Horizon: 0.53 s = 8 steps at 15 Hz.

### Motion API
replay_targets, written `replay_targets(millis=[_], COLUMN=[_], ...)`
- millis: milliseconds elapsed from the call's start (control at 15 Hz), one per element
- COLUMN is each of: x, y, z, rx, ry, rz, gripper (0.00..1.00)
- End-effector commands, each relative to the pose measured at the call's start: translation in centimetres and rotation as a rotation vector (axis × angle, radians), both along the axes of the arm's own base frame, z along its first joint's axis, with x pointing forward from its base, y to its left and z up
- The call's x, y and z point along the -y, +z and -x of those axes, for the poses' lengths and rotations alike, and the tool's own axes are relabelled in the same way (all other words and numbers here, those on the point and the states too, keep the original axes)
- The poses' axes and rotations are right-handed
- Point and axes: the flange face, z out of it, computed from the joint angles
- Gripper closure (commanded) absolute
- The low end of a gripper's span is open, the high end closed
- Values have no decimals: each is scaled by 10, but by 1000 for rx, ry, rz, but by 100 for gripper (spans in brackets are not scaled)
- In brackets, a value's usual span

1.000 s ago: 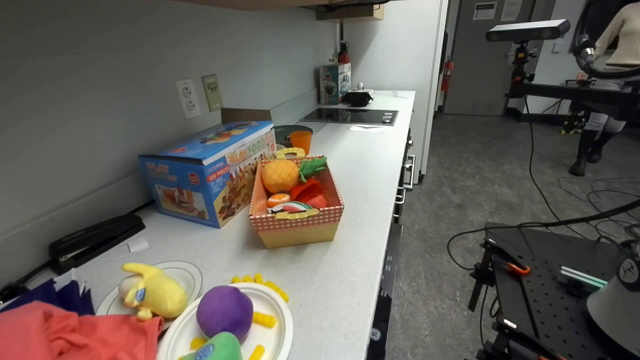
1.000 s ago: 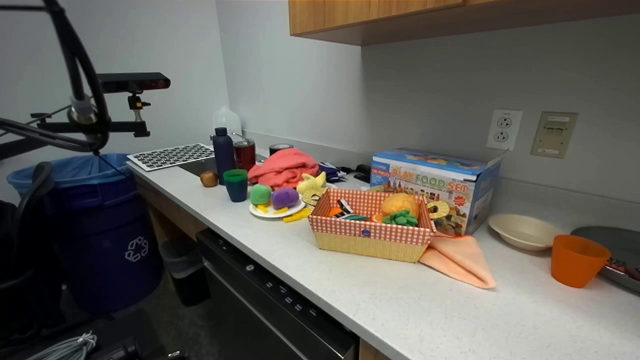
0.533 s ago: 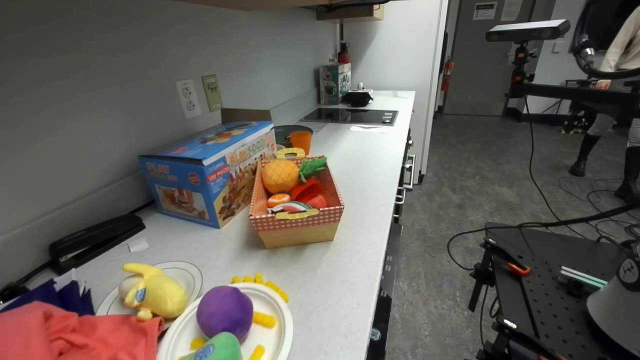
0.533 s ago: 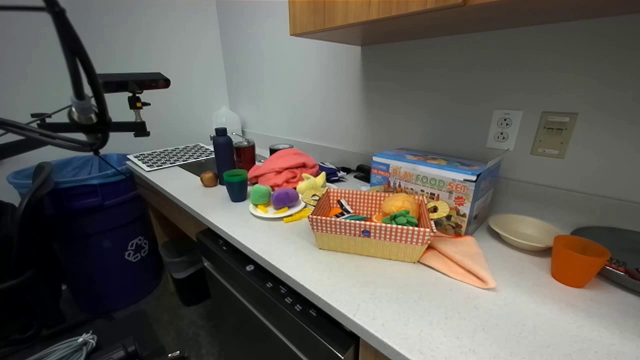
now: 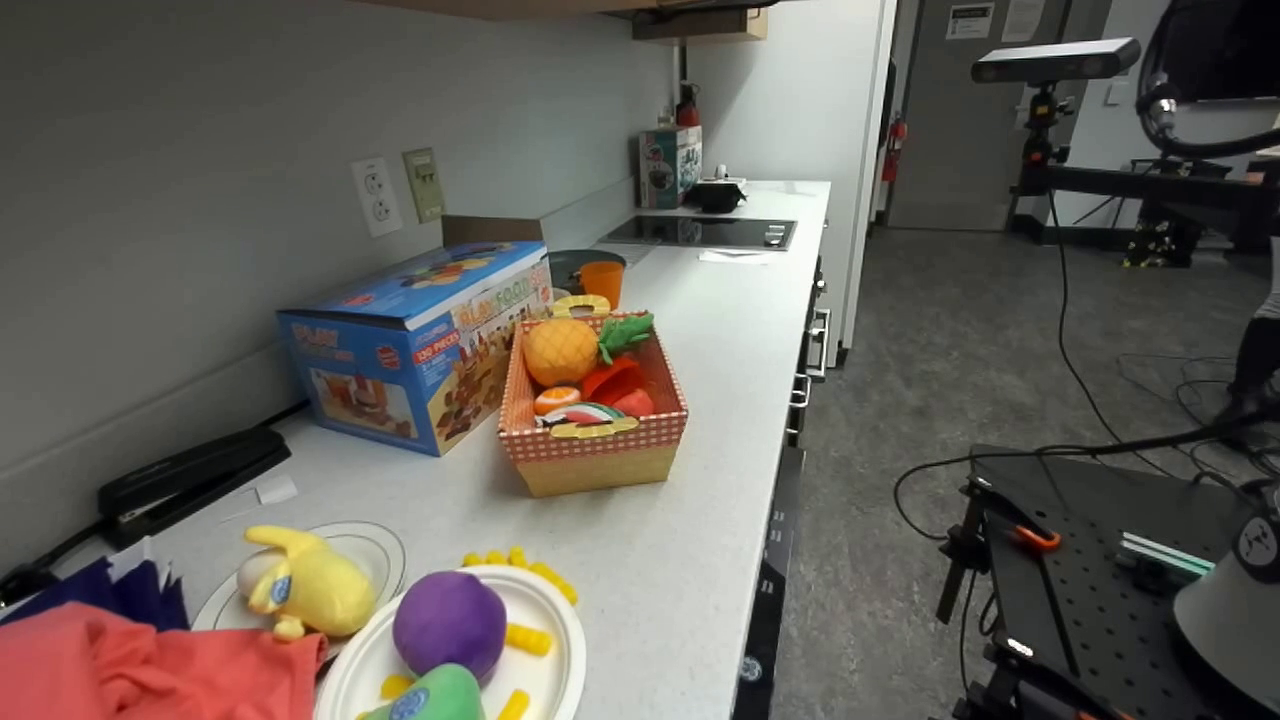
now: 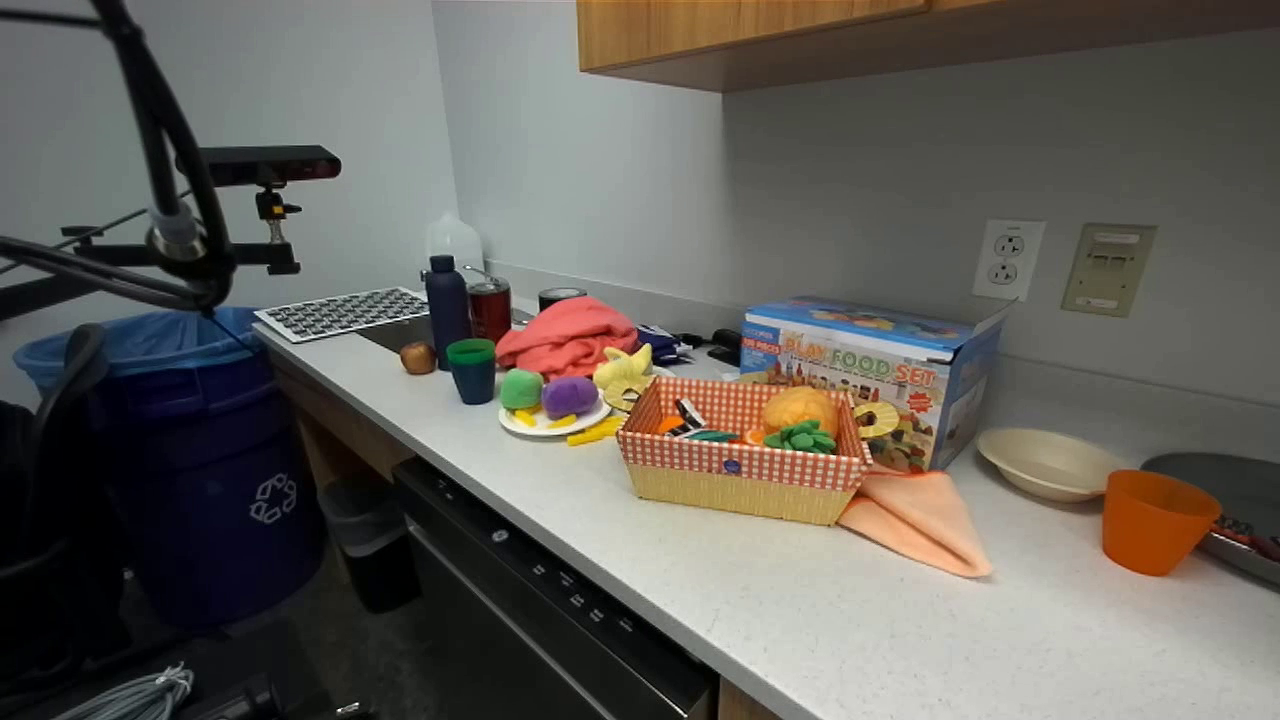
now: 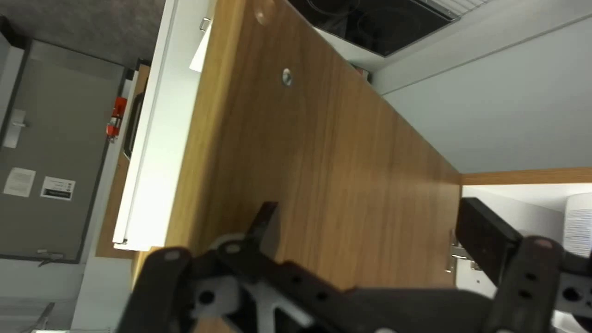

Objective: Open the right door of the kitchen top cabinet

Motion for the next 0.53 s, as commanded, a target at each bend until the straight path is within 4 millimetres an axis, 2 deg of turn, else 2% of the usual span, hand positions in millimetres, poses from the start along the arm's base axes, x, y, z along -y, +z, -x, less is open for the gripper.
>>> replay_targets(millis=[0,200,467], x=[52,86,112], y=[3,3,5], z=[-3,-2,-8], rx=[30,53,81], ry=[-102,-171,-220], rz=[-15,-30,-35], gripper=[0,0,0])
